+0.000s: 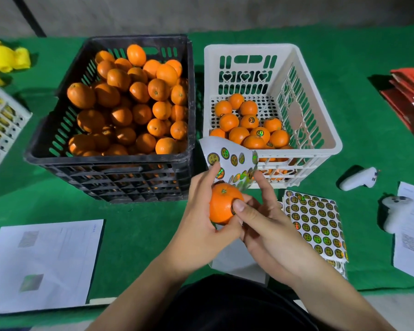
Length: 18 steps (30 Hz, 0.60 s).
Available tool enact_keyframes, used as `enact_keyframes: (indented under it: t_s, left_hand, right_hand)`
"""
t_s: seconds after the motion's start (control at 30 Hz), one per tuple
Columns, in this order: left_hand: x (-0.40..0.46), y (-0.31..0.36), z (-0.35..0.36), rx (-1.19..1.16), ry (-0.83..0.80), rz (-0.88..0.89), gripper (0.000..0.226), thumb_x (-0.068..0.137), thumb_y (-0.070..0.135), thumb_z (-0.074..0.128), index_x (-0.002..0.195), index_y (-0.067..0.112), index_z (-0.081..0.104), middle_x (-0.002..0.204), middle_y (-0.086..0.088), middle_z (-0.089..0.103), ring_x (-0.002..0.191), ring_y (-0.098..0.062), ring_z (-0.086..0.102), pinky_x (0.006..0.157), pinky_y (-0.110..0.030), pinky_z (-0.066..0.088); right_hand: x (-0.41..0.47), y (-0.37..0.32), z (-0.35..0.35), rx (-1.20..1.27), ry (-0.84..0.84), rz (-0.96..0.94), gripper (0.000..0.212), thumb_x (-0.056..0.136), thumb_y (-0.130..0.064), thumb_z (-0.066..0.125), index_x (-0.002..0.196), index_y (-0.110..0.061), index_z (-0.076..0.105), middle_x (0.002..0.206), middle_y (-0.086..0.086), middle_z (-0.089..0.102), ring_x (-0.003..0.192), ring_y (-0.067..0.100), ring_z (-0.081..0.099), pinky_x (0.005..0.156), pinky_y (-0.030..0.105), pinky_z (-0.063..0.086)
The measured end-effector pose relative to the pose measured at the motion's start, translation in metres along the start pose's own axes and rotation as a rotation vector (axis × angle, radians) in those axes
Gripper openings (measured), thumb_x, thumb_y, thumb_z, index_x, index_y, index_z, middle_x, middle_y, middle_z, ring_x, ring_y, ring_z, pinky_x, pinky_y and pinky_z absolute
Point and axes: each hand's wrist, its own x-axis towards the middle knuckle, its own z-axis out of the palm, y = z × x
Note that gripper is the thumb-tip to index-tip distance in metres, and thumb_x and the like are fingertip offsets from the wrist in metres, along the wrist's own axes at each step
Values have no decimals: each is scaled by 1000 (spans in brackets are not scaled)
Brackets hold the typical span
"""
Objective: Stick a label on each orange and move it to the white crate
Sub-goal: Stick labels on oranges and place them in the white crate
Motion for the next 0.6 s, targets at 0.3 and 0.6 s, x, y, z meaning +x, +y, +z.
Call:
enact_keyframes:
  t_s: [0.3,0.6]
  left_hand:
    - [0,9,-17,-164,302,192,83,104,53,58,166,12,19,156,-4,32,150,-16,39,115,-25,39]
    - [17,-2,-49,-305,654,92,36,102,12,64,123,41,72,102,17,73,81,-1,60,65,-15,47]
  right_hand:
    - [4,-8,0,-15,120,-265,88,82,-22,77,153,-52,35,127,0,69,127,25,66,98,51,57]
    - [101,-87,-17,-521,227,-551,98,80,-51,82,152,-61,16,122,-5,64,129,25,62,103,65,51]
